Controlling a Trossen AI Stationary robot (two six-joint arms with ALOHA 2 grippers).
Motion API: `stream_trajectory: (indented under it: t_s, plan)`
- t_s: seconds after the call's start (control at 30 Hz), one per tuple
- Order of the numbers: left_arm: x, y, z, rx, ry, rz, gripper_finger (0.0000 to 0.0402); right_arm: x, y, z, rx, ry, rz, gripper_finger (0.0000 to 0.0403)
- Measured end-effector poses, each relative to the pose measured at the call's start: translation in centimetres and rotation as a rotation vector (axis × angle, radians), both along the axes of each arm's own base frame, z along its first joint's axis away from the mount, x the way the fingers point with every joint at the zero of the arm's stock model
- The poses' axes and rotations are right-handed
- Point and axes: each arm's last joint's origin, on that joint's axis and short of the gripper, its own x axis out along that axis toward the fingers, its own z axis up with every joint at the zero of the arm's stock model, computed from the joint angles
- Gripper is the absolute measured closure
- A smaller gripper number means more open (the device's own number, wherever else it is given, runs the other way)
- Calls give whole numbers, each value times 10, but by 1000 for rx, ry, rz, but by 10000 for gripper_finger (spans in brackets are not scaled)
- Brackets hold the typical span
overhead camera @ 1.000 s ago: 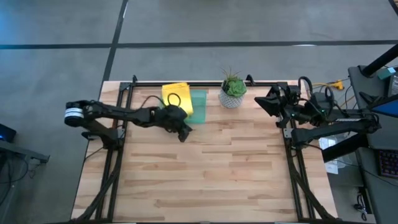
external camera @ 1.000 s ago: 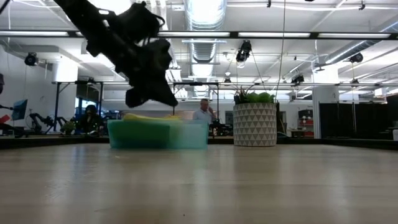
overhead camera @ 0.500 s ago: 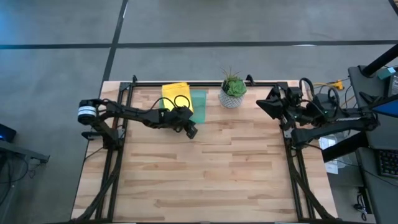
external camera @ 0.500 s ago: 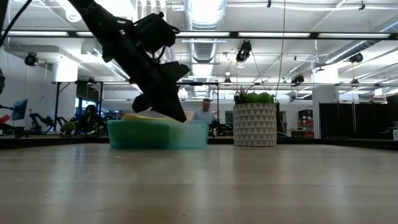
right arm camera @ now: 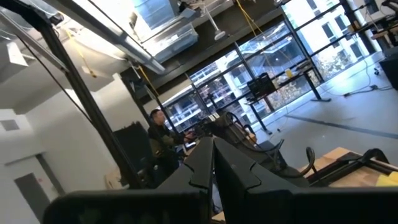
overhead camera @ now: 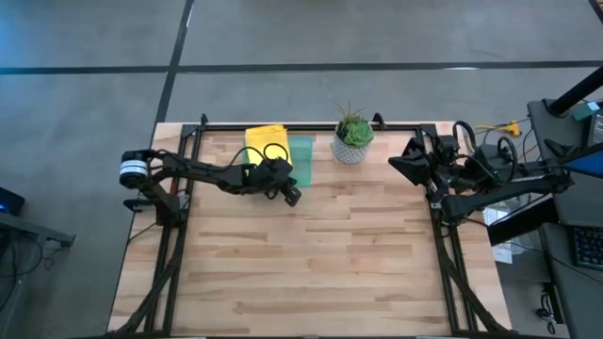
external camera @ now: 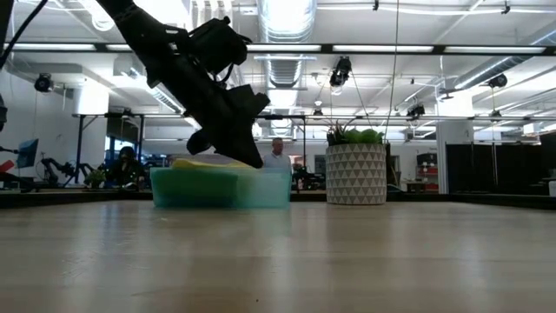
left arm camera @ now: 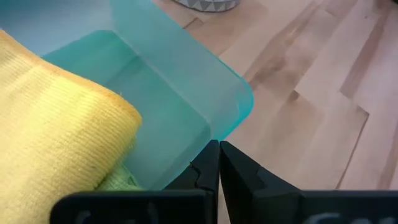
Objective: Fold microfiber towels
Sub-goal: Put the yellow microfiber cloth into the blue bin, then return to Home Position
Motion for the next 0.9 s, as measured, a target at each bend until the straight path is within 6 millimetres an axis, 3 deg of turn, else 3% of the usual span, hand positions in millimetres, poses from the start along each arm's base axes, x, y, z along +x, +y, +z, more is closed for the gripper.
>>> stream_trajectory:
  t_s: [0.37,0.5,0.73,0.9]
  plan:
    - [10,3,-12,15,10,-2,402,-1,5,0,15,-2,13,394]
    - [10,2,-6,14,-13,-9,402,-1,7,0,20,-2,14,394]
    - [-3,-15,50,9,-227,-176,402,6,12,-3,64,14,44,394]
    - [-22,-34,105,49,-488,-336,402,42,18,-7,24,-55,26,394]
